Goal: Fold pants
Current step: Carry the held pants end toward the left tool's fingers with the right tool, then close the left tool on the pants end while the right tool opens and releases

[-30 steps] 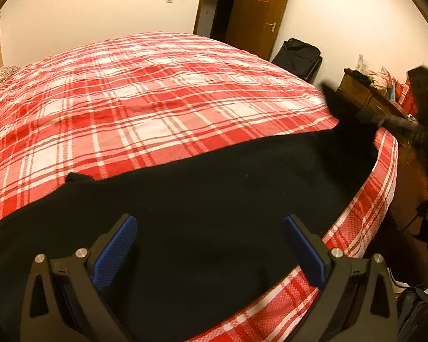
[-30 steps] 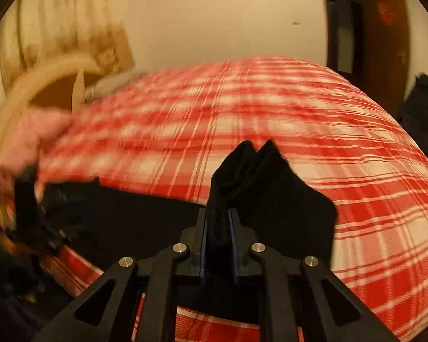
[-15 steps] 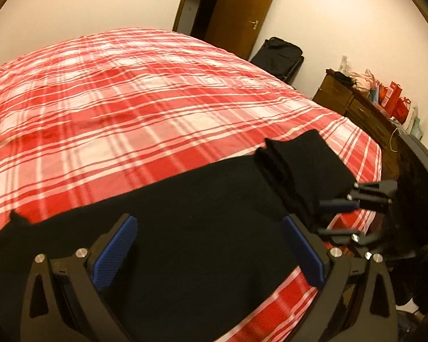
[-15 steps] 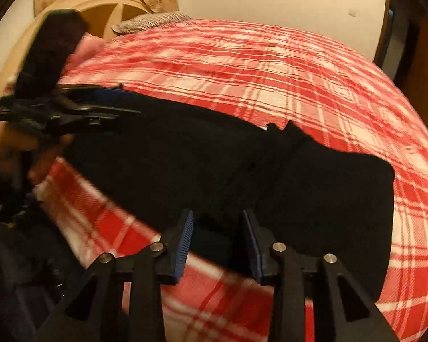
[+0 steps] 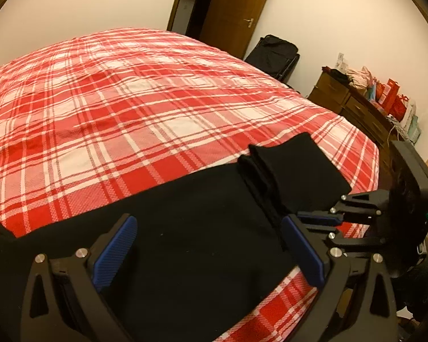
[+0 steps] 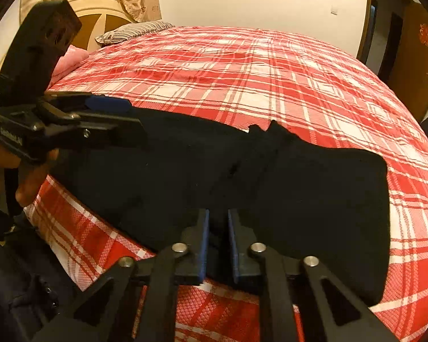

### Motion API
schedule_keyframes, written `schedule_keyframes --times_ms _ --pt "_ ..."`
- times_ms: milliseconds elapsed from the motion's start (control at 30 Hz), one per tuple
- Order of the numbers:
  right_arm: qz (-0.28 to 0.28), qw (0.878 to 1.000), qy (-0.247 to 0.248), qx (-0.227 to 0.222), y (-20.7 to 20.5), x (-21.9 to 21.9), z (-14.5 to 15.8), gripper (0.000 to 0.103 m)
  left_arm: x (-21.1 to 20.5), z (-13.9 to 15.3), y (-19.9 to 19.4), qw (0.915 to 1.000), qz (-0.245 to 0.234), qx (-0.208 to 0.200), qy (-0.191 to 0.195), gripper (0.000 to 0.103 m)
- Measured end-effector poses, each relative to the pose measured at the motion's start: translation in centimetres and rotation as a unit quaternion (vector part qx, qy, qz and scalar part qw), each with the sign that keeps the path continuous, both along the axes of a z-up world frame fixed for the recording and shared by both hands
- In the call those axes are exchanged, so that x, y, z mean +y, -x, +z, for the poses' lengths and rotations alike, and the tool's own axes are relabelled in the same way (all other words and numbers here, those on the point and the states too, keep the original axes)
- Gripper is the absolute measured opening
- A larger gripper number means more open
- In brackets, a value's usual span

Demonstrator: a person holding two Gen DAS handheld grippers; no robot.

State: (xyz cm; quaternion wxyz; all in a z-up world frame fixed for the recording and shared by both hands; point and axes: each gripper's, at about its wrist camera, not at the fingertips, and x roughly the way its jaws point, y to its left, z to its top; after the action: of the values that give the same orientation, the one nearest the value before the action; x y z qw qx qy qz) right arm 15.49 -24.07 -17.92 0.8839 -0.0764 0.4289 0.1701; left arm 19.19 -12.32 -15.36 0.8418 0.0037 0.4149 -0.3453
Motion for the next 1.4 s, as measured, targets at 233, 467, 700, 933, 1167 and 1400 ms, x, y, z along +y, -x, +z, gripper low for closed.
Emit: schedule_keyframes --times_ms 233,467,700,933,1167,1400 --pt "0.020 1.000 0.022 0.005 0.6 0.6 -1.1 0.008 -2.3 0.2 0.0 0.9997 -0.020 0.005 0.013 0.103" --pt "0.020 0.999 -0.026 -0.019 1.8 -2.2 0.6 0.054 -5.1 0.1 0.0 0.9990 -0.043 0.004 0.013 0.094" --pt "0.021 0.995 -0.071 -0.060 4.2 -6.2 1.9 0.054 -9.0 -1.0 -0.5 0.9973 -0.068 0.026 0.006 0.066" --pt "0.030 0.990 -0.114 -0.075 4.4 -6.3 1.7 0.054 -10.9 -2.6 -1.0 0.9978 -0.048 0.043 -0.012 0.051" --pt "0.037 0.986 -0.139 -0.083 4.9 -6.8 1.7 0.054 -8.6 -1.0 -0.2 0.9973 -0.053 0.049 0.014 0.008" --pt "0.045 0.979 -0.169 -0.108 5.8 -7.1 2.2 0.055 -4.1 1.6 0.8 0.9980 -0.022 0.036 0.048 0.008"
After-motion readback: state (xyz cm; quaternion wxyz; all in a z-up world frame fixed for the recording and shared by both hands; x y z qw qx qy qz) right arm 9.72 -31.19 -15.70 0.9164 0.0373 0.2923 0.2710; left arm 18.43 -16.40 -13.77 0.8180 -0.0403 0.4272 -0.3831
